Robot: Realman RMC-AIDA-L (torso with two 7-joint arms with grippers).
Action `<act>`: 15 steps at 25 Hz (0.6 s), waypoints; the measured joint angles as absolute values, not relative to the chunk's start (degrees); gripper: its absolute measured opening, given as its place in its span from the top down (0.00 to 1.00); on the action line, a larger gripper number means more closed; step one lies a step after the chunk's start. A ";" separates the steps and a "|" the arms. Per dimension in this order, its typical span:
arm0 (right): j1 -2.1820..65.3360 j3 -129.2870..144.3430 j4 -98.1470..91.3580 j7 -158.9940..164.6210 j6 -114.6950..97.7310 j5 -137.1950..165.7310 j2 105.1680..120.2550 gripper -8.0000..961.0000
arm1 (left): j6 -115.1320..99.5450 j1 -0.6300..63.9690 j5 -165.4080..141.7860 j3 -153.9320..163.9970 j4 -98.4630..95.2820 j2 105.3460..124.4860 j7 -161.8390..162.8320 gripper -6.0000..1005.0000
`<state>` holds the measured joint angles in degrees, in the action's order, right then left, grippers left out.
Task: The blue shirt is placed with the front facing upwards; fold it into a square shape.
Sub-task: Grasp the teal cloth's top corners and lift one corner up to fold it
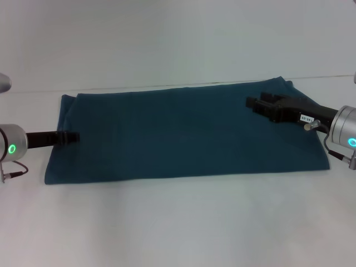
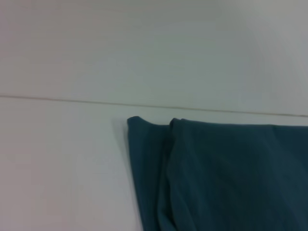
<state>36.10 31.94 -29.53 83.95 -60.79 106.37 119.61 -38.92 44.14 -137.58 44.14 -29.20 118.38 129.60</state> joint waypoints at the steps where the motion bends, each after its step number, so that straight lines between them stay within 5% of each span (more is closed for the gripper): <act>1: 36.11 31.96 -29.50 84.03 -60.78 106.37 119.61 0.46 | -38.95 44.13 -137.08 44.04 -28.93 118.31 129.09 0.32; 7: 36.12 32.67 -29.44 84.23 -60.67 106.32 119.57 0.47 | -39.06 44.17 -136.44 43.58 -28.11 118.11 127.88 0.57; 15: 35.76 32.70 -29.03 84.67 -60.65 106.30 119.52 0.47 | -39.59 44.18 -134.34 43.66 -28.42 118.45 125.09 0.78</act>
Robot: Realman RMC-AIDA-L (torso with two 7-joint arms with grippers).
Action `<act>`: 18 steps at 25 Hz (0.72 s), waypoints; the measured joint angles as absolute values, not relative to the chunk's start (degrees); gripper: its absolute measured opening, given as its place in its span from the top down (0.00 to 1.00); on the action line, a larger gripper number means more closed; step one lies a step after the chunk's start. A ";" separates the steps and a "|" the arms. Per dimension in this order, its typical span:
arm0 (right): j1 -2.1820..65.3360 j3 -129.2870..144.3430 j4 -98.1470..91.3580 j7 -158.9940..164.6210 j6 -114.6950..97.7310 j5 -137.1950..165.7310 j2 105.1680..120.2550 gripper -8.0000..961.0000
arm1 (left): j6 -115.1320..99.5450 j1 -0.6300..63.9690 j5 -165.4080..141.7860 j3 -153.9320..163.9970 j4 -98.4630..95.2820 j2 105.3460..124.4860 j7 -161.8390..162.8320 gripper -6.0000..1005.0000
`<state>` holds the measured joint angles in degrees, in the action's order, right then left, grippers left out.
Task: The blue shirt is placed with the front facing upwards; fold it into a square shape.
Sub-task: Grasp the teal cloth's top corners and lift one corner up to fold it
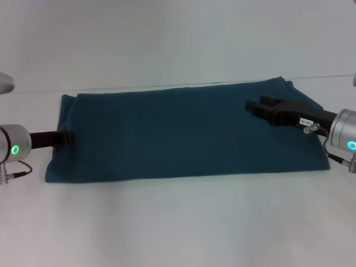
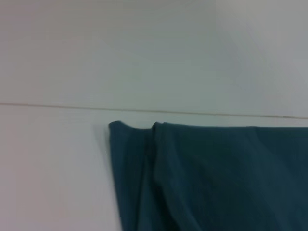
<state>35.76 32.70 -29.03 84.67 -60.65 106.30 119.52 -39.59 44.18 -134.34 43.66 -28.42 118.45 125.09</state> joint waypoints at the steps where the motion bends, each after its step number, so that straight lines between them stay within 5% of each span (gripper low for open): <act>1: 35.68 32.69 -28.98 84.67 -60.64 106.26 119.52 0.47 | -39.65 44.25 -134.05 43.72 -28.44 118.49 124.83 0.80; 6: 35.54 32.64 -28.87 84.87 -60.64 106.22 119.52 0.47 | -39.67 44.82 -133.83 44.12 -28.62 118.56 124.51 0.99; 12: 35.51 32.68 -29.12 85.51 -60.65 106.34 119.45 0.47 | -39.50 43.60 -134.72 44.19 -31.19 118.92 124.56 0.99; 18: 35.54 32.70 -29.37 85.52 -60.66 106.35 119.44 0.47 | -36.30 41.21 -134.80 43.97 -35.54 121.30 124.93 0.91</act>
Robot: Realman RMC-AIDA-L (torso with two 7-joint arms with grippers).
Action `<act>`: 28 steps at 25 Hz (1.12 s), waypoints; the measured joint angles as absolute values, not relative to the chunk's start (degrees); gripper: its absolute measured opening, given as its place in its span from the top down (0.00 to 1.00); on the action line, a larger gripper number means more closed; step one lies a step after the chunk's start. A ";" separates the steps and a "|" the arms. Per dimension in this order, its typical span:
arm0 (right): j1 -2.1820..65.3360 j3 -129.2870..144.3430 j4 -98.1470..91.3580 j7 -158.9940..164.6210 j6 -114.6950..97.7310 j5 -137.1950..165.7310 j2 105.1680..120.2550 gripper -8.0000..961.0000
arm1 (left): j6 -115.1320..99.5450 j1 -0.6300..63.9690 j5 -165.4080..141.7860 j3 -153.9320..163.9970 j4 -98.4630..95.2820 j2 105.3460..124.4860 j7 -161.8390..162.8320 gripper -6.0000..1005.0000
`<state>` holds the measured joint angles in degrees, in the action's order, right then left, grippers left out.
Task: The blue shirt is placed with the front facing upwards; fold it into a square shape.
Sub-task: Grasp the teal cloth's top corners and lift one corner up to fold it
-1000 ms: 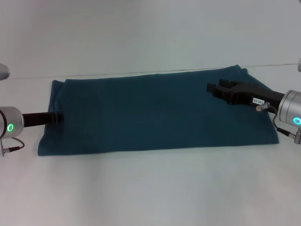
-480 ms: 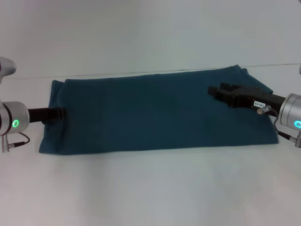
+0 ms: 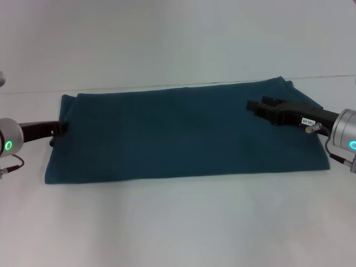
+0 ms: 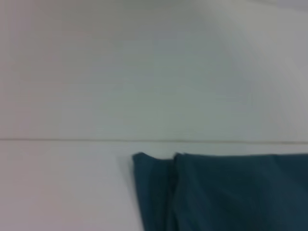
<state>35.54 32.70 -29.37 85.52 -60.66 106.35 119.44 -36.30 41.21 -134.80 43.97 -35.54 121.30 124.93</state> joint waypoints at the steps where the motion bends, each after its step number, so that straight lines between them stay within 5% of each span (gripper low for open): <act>1: 35.58 32.70 -29.39 85.54 -60.66 106.35 119.44 0.47 | -35.56 41.06 -134.69 43.81 -35.63 121.50 125.09 0.88; 18: 35.86 32.70 -29.45 87.01 -60.86 106.35 119.22 0.47 | -31.55 42.19 -134.53 43.68 -29.73 120.41 127.89 0.27; 24: 35.91 32.86 -29.45 87.01 -60.64 106.35 119.17 0.47 | -31.46 43.14 -134.51 43.68 -27.58 119.86 127.96 0.11; 28: 36.07 33.31 -29.45 87.10 -60.58 106.35 119.16 0.47 | -31.46 43.88 -134.50 43.54 -25.77 119.38 128.06 0.12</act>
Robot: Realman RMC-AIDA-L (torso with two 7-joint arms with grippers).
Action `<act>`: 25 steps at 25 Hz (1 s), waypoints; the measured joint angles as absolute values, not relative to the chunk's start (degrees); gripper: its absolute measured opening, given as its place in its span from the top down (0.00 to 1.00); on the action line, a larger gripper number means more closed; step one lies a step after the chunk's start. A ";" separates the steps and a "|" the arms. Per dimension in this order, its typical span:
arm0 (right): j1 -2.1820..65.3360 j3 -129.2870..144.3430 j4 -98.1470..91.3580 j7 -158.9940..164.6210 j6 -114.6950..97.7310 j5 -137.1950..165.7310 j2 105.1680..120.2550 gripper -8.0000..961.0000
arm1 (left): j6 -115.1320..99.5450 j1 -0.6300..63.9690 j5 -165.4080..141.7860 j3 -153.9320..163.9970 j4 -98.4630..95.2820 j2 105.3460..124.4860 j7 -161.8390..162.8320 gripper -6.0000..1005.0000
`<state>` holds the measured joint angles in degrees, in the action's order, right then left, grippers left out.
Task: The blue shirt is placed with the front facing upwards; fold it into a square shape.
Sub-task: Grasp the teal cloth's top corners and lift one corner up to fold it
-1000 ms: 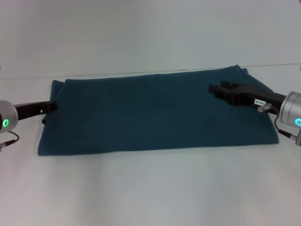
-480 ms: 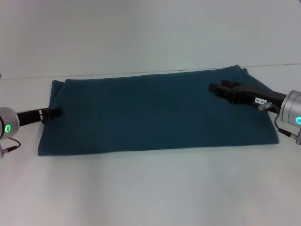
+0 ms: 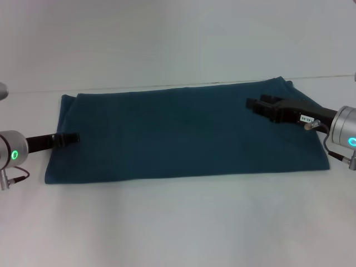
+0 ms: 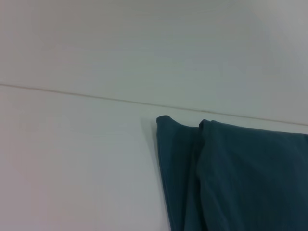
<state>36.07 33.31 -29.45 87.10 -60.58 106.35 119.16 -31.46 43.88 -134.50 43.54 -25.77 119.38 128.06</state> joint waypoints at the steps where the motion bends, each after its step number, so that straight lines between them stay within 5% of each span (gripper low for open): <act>1: 36.09 33.35 -29.44 87.18 -60.57 106.35 119.14 0.47 | -31.47 43.88 -134.49 43.53 -25.74 119.37 128.09 0.12; 20: 35.91 33.40 -29.44 88.41 -60.46 106.44 118.91 0.49 | -35.98 43.06 -134.27 43.51 -28.22 119.61 127.25 0.67; 25: 35.80 33.40 -29.45 88.42 -60.46 106.44 118.91 0.50 | -37.06 43.06 -132.27 43.51 -28.31 119.62 125.07 0.93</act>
